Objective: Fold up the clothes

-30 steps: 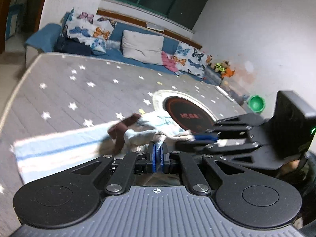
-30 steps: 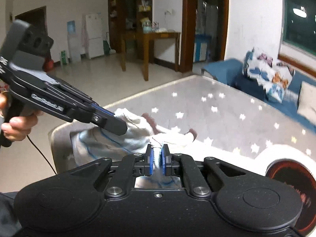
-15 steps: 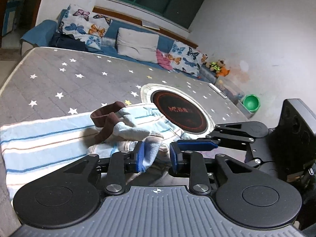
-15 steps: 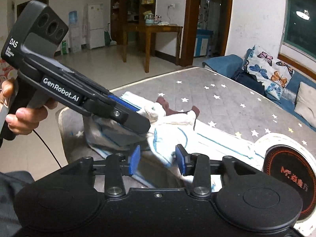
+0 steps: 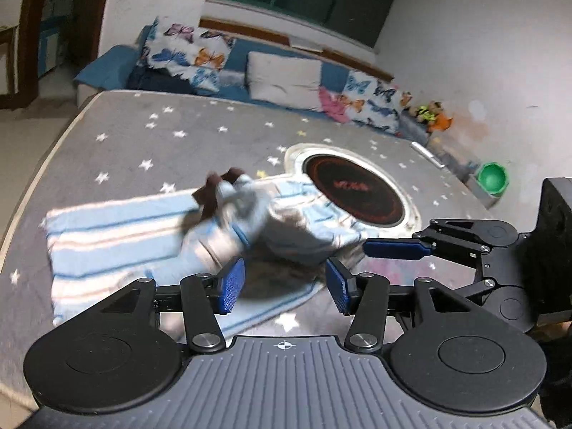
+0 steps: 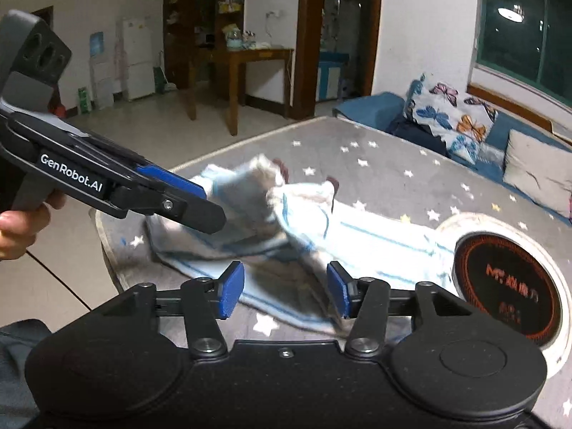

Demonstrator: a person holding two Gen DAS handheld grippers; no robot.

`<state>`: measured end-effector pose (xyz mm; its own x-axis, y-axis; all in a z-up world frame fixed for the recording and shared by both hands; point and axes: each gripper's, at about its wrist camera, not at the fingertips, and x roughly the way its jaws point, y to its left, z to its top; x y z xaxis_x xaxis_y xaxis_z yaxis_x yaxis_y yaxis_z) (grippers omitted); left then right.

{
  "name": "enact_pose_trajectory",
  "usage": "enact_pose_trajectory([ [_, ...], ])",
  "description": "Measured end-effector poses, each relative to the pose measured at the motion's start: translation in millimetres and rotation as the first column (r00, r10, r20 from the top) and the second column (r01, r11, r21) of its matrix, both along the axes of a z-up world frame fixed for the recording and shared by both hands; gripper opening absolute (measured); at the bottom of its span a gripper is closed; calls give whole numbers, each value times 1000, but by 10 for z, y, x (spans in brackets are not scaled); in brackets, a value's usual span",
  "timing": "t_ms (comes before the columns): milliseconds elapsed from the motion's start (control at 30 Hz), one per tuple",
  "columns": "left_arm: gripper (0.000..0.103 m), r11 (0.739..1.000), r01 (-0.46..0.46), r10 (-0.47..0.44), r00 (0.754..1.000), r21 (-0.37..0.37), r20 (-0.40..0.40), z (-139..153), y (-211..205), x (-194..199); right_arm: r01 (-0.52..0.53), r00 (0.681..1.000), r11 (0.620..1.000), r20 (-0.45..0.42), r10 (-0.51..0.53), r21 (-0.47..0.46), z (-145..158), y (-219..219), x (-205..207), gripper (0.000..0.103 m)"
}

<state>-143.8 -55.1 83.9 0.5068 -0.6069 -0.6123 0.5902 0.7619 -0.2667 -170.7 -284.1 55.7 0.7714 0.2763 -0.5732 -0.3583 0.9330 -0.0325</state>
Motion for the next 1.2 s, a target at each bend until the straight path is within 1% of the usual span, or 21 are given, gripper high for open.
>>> enact_pose_trajectory([
  [100,55,1000,-15,14,1000,25,5,-3,4,-70,3,1000,1000,-16,-3,-22,-48,36,-59,59],
  [167,59,997,-33,31,999,69,19,-11,-16,-135,-3,1000,1000,-22,2,-27,-76,58,-77,60],
  [233,60,994,-45,41,998,103,43,-26,-30,-181,-4,1000,999,-28,3,-36,-104,85,-91,62],
  [500,61,986,-69,62,997,151,53,-61,-23,-211,-12,1000,997,-22,10,-71,-130,207,-112,62],
  [967,61,980,-108,95,992,165,81,39,-22,-118,-36,999,994,4,37,-100,-53,318,5,62],
  [1067,61,978,-120,104,990,172,100,64,-20,-89,-43,999,994,10,44,-100,-28,347,47,62],
  [1200,61,976,-142,126,987,163,103,109,19,2,-47,999,995,22,49,-92,5,377,114,62],
])
